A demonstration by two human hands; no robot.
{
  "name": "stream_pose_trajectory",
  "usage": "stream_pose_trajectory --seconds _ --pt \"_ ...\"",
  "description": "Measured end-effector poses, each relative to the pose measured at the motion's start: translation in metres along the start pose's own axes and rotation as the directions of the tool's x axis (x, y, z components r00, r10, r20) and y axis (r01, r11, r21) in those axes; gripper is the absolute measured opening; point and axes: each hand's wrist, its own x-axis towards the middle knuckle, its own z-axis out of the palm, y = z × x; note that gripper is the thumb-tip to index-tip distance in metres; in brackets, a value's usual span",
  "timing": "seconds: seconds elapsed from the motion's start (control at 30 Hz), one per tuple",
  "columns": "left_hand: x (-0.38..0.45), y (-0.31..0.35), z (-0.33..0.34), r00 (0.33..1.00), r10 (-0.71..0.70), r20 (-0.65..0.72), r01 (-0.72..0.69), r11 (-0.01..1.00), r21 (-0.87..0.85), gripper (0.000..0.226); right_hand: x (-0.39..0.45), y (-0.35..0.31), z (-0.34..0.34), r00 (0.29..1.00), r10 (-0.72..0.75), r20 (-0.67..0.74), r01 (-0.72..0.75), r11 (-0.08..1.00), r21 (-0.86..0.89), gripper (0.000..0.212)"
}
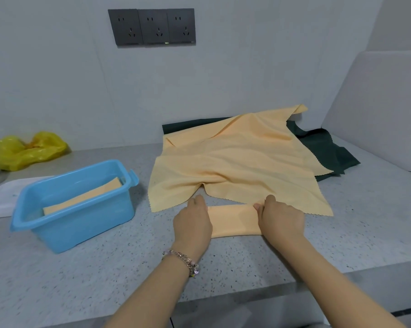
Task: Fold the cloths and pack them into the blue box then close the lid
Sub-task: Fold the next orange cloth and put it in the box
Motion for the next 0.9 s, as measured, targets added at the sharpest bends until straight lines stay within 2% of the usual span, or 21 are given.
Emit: stream_pose_trajectory --seconds 0.2,0.3,0.47,0.53,0.67,0.73,0.83,0.9 --pt "0.005 -0.013 0.008 1.000 0.001 -0.024 0.000 0.998 0.062 0.026 -0.003 0.001 0.007 0.997 0.045 -0.066 -0.044 0.999 0.023 0.040" --pt "0.005 -0.015 0.011 0.999 -0.019 -0.033 0.019 1.000 -0.002 0.023 -0.004 0.004 0.011 0.996 0.060 -0.066 -0.054 0.995 0.080 0.042" --pt "0.003 -0.015 0.005 0.999 -0.019 -0.045 0.011 0.986 -0.168 0.012 -0.004 0.004 0.007 0.993 0.067 -0.094 -0.039 0.960 0.278 0.030" --pt "-0.001 -0.014 -0.001 0.998 -0.029 -0.058 0.010 0.953 -0.301 0.006 -0.009 0.004 0.001 0.989 0.092 -0.114 -0.034 0.902 0.430 0.025" --pt "-0.010 -0.021 -0.017 0.990 -0.101 -0.095 0.026 0.808 -0.589 0.009 -0.023 -0.002 -0.013 0.989 0.062 -0.134 0.062 0.651 0.756 0.016" --pt "-0.014 -0.031 -0.033 0.982 -0.095 -0.164 -0.026 0.790 -0.613 0.018 -0.026 -0.013 -0.024 0.984 0.009 -0.179 0.143 0.557 0.818 0.018" --pt "-0.019 -0.053 -0.061 0.961 -0.075 -0.267 -0.106 0.790 -0.604 0.033 -0.029 -0.037 -0.045 0.968 -0.092 -0.235 0.249 0.497 0.831 0.020" --pt "-0.019 -0.068 -0.081 0.950 -0.076 -0.302 -0.124 0.798 -0.590 0.034 -0.028 -0.052 -0.057 0.953 -0.153 -0.261 0.303 0.475 0.826 0.016"
